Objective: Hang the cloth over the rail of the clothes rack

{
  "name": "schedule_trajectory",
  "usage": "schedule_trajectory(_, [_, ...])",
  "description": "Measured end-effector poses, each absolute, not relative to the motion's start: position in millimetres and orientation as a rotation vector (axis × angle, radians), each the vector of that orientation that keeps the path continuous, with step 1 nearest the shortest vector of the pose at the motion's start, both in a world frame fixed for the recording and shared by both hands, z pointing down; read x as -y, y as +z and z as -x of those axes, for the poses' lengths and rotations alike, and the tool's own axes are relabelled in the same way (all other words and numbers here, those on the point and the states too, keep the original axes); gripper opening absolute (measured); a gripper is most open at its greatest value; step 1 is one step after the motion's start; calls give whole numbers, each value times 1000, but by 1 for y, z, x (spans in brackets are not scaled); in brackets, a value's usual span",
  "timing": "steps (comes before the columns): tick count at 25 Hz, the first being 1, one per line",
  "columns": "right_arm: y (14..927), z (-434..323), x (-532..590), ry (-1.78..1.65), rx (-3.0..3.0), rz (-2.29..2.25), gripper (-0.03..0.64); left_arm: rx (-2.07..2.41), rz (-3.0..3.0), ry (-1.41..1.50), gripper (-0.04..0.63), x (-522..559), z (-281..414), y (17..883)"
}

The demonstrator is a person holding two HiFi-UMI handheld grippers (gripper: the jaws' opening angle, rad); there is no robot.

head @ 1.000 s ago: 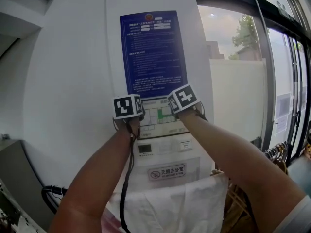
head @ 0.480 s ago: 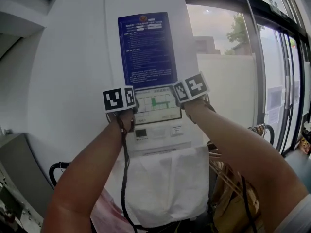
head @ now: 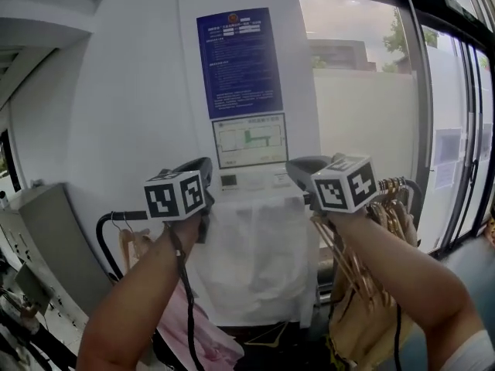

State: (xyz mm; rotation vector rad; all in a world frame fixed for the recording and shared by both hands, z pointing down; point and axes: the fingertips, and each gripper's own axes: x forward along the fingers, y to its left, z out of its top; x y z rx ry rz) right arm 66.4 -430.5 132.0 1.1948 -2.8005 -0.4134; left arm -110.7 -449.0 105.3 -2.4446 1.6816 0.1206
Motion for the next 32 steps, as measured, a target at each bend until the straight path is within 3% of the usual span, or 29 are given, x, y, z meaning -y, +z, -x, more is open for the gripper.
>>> schedule_trajectory(7, [204,-86,404,-279,2788,-1258,3,-1733,2438,83,12,397,121,173])
schedule_trajectory(12, [235,-88,409,-169,2784,-1289,15,-1758,2430,-45,117,393,118,233])
schedule_trajectory(19, [256,-85,419,-107,2776,-1307,17,-1808,2329,-165,161,400,113,268])
schedule_trajectory(28, [254,-75,422,-128,2806,-1259,17,-1868,2262,-128,151,412,116,270])
schedule_trajectory(32, [252,-76,421,-138,2826,-1246,24,-1859,2248,-97,29,406,117,264])
